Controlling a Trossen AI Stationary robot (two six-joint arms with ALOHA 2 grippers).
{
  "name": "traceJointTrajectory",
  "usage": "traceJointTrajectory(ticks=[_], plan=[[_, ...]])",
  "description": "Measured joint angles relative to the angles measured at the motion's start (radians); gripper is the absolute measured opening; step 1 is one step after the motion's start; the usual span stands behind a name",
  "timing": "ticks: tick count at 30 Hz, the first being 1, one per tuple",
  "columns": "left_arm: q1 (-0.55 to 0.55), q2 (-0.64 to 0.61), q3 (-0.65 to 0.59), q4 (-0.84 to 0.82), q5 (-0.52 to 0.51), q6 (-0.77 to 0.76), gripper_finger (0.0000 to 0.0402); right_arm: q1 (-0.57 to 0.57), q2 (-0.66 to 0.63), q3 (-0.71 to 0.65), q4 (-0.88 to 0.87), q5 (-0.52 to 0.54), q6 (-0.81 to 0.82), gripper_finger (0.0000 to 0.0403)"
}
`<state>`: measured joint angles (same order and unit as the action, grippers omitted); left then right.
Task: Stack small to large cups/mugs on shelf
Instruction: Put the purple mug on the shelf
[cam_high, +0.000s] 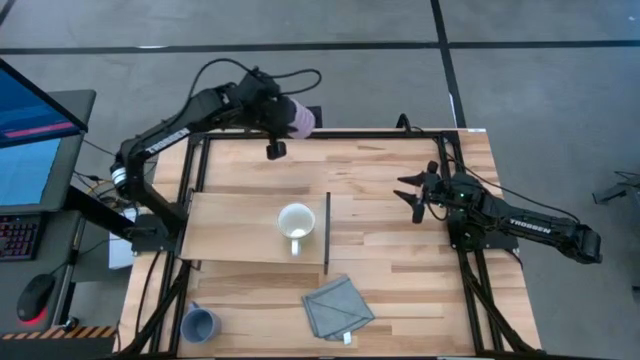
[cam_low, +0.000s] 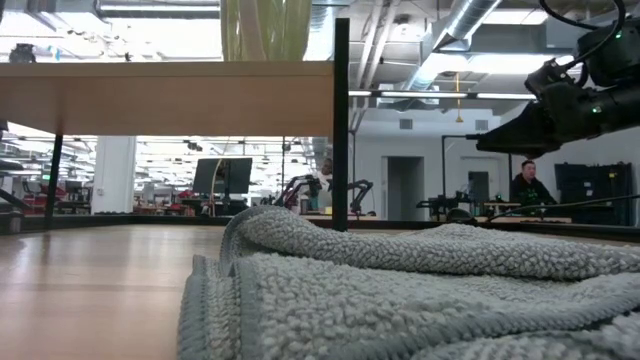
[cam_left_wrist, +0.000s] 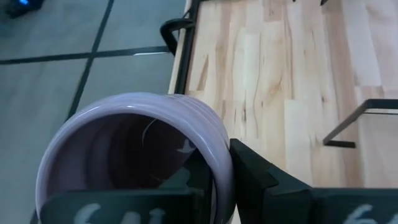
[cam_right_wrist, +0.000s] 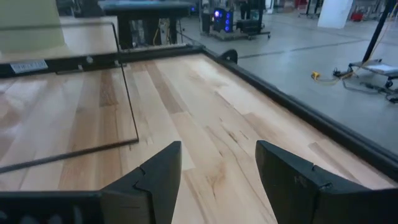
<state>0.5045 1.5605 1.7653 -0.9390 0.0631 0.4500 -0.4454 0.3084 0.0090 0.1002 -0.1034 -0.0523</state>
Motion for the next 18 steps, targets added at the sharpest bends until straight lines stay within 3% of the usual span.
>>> traceJointTrajectory(ticks=[9,18], plan=[[-0.02,-0.11,0.0,-0.111,-0.107,-0.149,0.0025,0.0,0.0,0.0,0.025,0.0,0.0,0.023],[-0.065,-0.194,0.0,-0.165,-0.129,-0.417,0.0025,0.0,0.0,0.0,0.036,0.0,-0.001,0.023]])
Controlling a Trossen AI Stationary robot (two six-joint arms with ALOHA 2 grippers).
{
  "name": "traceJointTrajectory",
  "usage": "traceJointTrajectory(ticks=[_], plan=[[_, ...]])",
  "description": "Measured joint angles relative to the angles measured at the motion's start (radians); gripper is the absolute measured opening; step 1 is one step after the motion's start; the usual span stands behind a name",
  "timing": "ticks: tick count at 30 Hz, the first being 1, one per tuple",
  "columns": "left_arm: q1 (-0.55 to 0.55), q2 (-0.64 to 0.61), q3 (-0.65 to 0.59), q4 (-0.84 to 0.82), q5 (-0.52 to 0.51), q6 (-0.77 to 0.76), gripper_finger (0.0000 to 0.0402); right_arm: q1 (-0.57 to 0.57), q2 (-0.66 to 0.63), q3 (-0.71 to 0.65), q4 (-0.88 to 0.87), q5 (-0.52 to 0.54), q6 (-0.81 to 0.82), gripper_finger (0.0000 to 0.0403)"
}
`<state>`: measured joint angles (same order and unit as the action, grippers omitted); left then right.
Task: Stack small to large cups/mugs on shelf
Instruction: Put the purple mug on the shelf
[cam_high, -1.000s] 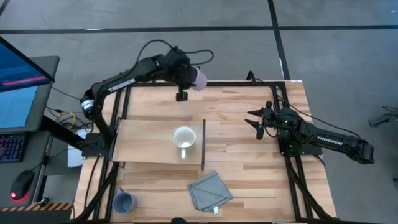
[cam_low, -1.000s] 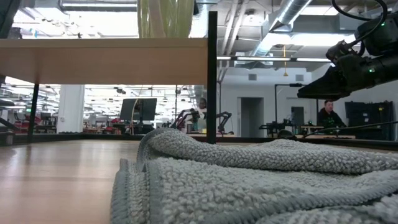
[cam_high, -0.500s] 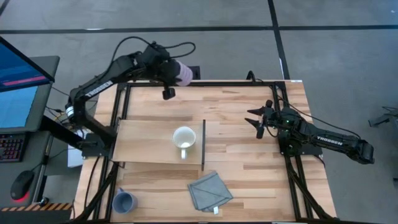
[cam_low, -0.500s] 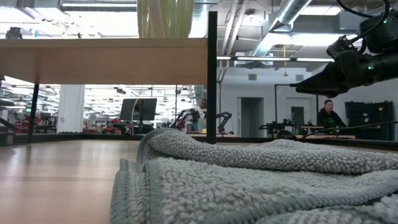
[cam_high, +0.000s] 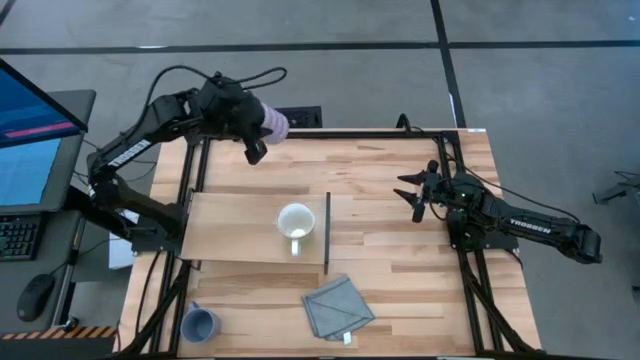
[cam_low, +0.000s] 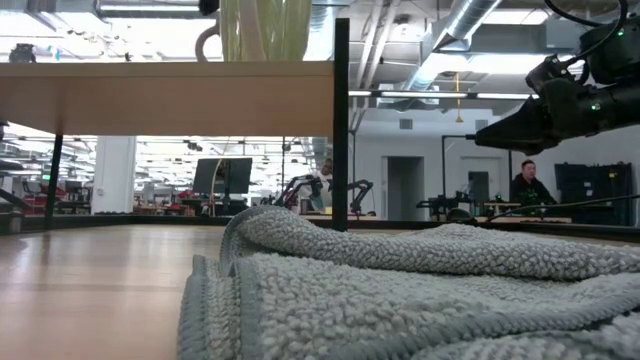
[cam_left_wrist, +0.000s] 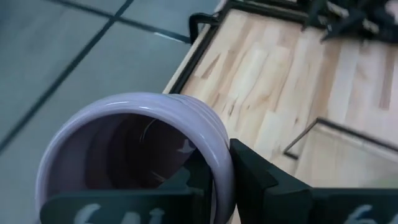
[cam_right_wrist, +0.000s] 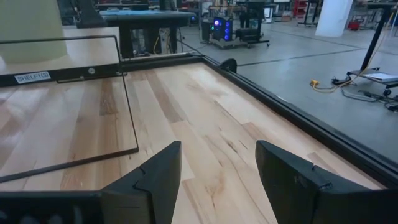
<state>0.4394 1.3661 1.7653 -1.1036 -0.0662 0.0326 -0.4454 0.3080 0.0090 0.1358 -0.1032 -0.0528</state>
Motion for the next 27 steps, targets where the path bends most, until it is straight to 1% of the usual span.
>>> traceJointTrajectory(ticks=[7,11,14,19,23,27], plan=[[-0.064,-0.02,0.0,-0.066,-0.087,-0.323,0.0025,0.0,0.0,0.0,0.0,0.0,0.0,0.023],[-0.11,-0.011,0.0,-0.119,-0.135,-0.473,0.0025,0.0,0.0,0.0,0.0,0.0,0.0,0.023],[-0.144,-0.006,0.0,-0.148,-0.141,-0.579,0.0025,0.0,0.0,0.0,0.0,0.0,0.0,0.023],[-0.209,-0.006,0.0,-0.15,-0.176,-0.701,0.0025,0.0,0.0,0.0,-0.008,0.0,0.0,0.023],[-0.265,-0.005,0.012,-0.228,-0.227,-0.797,0.0025,0.0,0.0,0.0,-0.042,0.0,0.0,0.023],[-0.311,-0.005,0.013,-0.264,-0.237,-0.893,0.0025,0.0,0.0,0.0,-0.071,0.0,0.0,0.023]])
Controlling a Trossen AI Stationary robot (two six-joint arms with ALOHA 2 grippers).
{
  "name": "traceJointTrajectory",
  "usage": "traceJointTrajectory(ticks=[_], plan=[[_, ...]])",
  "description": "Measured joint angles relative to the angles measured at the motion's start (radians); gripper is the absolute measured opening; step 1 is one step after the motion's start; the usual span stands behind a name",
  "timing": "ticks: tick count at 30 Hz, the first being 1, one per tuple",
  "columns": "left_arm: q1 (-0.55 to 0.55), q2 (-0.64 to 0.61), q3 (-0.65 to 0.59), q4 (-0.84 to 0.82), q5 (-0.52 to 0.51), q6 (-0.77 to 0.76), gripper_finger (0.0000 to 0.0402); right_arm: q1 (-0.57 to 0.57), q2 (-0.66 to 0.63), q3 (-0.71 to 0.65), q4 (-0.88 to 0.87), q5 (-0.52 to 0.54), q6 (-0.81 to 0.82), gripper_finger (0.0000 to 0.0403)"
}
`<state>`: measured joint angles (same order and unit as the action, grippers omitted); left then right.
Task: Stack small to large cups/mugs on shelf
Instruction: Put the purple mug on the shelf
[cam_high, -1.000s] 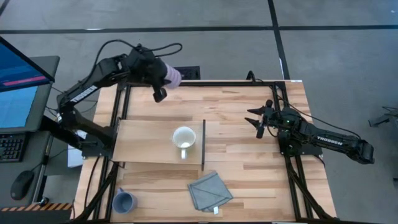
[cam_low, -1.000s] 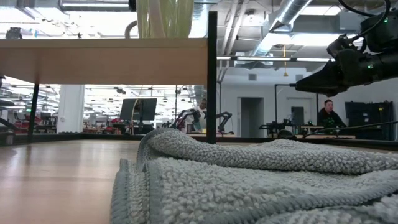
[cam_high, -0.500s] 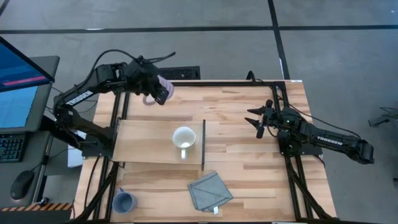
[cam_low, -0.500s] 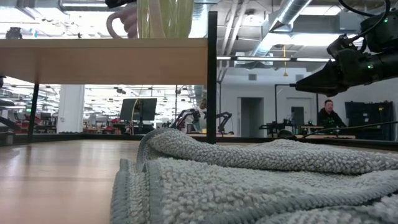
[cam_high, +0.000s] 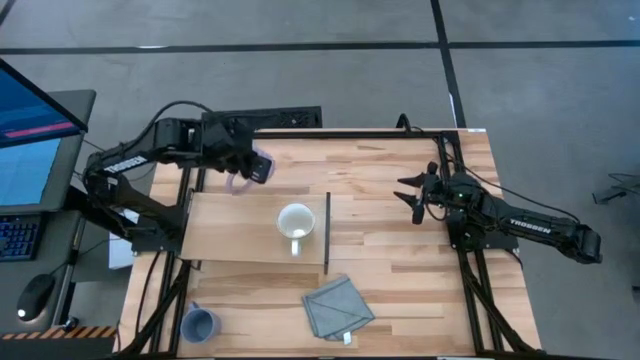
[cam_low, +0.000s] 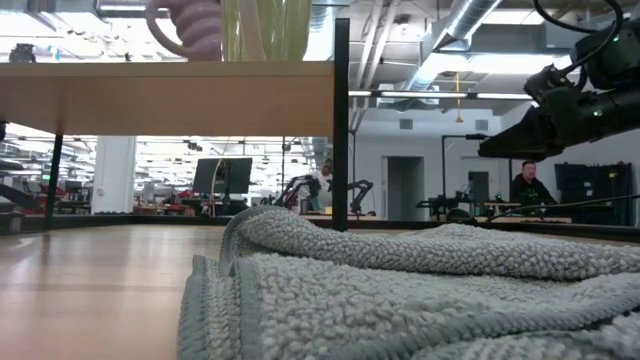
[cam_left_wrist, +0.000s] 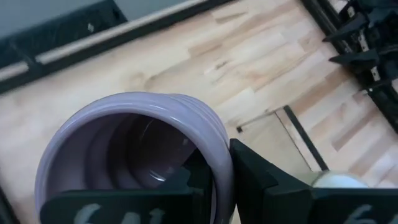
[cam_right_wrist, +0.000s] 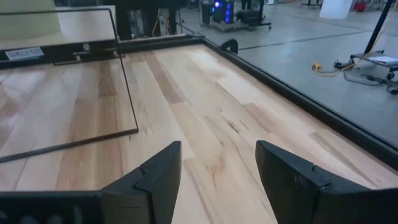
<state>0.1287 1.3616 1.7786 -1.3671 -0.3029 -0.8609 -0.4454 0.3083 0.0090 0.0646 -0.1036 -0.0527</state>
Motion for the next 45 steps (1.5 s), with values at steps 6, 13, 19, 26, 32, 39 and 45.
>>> traceJointTrajectory(ticks=[6,13,19,26,32,39,45], plan=[[-0.043,0.0,0.0,-0.114,0.028,-0.16,0.0025,0.0,0.0,0.0,-0.005,0.0,-0.001,0.023],[-0.1,0.013,0.003,-0.152,0.078,-0.313,0.0025,0.0,0.0,0.0,-0.005,0.0,-0.009,0.023],[-0.151,0.087,0.002,-0.157,0.117,-0.349,0.0025,0.0,0.0,0.0,-0.015,0.0,-0.01,0.023],[-0.194,0.114,0.002,-0.168,0.125,-0.417,0.0025,0.0,0.0,0.0,-0.044,0.0,-0.008,0.023],[-0.244,0.113,0.002,-0.198,0.098,-0.553,0.0025,0.0,0.0,0.0,-0.045,0.0,-0.009,0.023],[-0.278,0.168,0.003,-0.203,0.088,-0.63,0.0025,0.0,0.0,0.0,-0.044,0.0,-0.06,0.023],[-0.279,0.227,0.006,-0.201,0.113,-0.607,0.0025,0.0,-0.001,0.0,-0.034,0.0,-0.055,0.023]])
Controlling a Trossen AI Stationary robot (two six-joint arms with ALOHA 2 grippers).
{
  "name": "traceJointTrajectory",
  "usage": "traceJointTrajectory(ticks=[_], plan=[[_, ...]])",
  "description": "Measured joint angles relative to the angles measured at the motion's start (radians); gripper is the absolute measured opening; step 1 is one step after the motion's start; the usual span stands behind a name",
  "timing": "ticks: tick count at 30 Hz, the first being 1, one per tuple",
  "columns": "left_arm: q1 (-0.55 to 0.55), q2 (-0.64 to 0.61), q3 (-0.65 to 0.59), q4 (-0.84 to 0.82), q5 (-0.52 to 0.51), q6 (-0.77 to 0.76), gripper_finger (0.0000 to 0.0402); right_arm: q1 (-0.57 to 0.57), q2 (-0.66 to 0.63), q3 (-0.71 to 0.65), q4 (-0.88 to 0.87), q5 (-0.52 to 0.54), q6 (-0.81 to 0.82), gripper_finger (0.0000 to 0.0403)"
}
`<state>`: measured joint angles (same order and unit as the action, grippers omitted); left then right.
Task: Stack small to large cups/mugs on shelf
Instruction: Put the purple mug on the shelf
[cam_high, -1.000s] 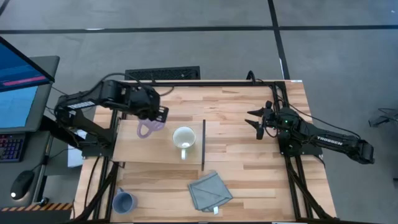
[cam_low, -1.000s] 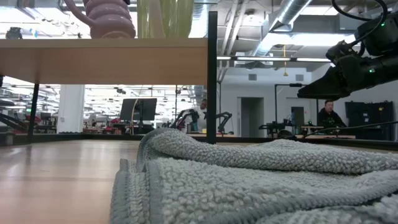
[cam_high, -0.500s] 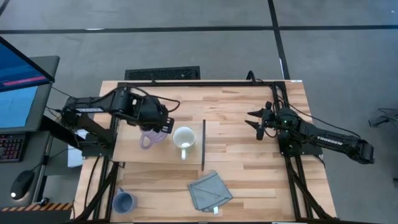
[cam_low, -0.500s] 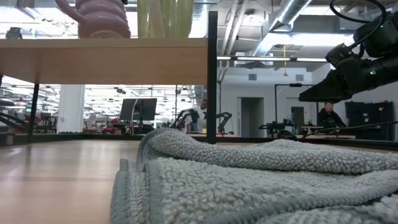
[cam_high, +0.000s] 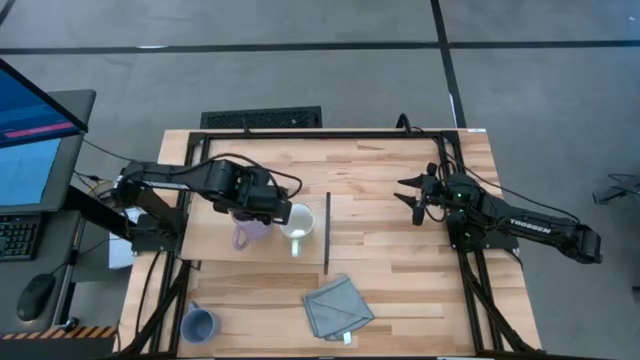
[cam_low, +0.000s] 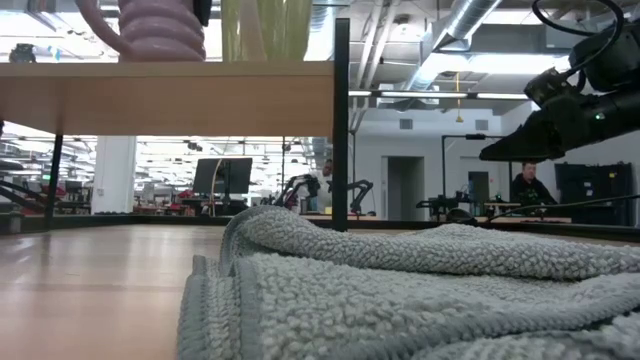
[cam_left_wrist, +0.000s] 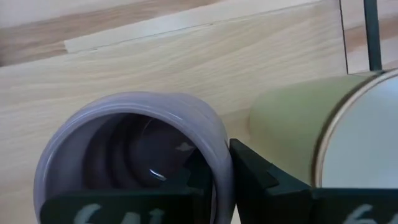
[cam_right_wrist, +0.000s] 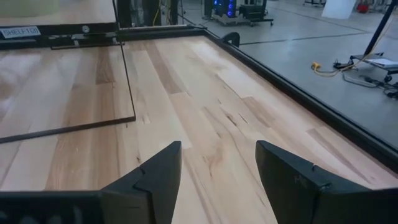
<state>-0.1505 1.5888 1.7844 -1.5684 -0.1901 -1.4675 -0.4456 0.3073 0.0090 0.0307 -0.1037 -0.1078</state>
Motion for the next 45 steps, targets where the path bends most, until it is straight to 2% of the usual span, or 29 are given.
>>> traceJointTrajectory(ticks=[15,45], plan=[[0.0,0.002,0.001,-0.002,-0.058,-0.047,0.0025,0.0,0.0,0.0,0.003,-0.003,0.011,0.023],[0.002,0.032,-0.002,0.0,-0.041,-0.053,0.0025,0.0,0.0,0.0,0.004,-0.003,0.011,0.023]])
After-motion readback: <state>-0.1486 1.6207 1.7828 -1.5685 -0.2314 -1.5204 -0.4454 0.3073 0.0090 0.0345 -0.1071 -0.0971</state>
